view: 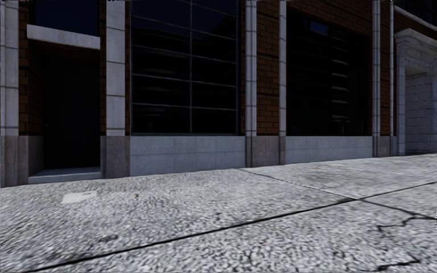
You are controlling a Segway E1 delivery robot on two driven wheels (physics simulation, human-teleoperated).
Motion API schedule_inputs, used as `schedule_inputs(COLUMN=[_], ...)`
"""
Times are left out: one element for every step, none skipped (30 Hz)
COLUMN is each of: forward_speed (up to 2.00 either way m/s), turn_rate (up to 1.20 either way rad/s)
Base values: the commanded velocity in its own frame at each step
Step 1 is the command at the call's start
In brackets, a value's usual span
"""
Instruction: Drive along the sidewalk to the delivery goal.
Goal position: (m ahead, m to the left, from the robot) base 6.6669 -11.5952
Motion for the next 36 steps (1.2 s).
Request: schedule_inputs(forward_speed=[1.27,1.27,1.27,1.27,1.27,1.28,1.28,1.28,1.28,1.28,1.28,1.28,1.28,1.28,1.28,1.28,1.28,1.28,1.28,1.28,1.28,1.28,1.28,1.28,1.28,1.28,1.28,1.28,1.28,1.28,1.28,1.28,1.28,1.28,1.28,1.28], turn_rate=[-0.44,-0.44,-0.44,-0.44,-0.44,-0.44,-0.44,-0.44,-0.44,-0.44,-0.44,-0.44,-0.44,-0.44,-0.44,-0.44,-0.44,-0.44,-0.44,-0.44,-0.44,-0.44,-0.44,-0.44,-0.44,-0.44,-0.44,-0.44,-0.44,-0.44,-0.44,-0.44,-0.44,-0.44,-0.44,-0.44])
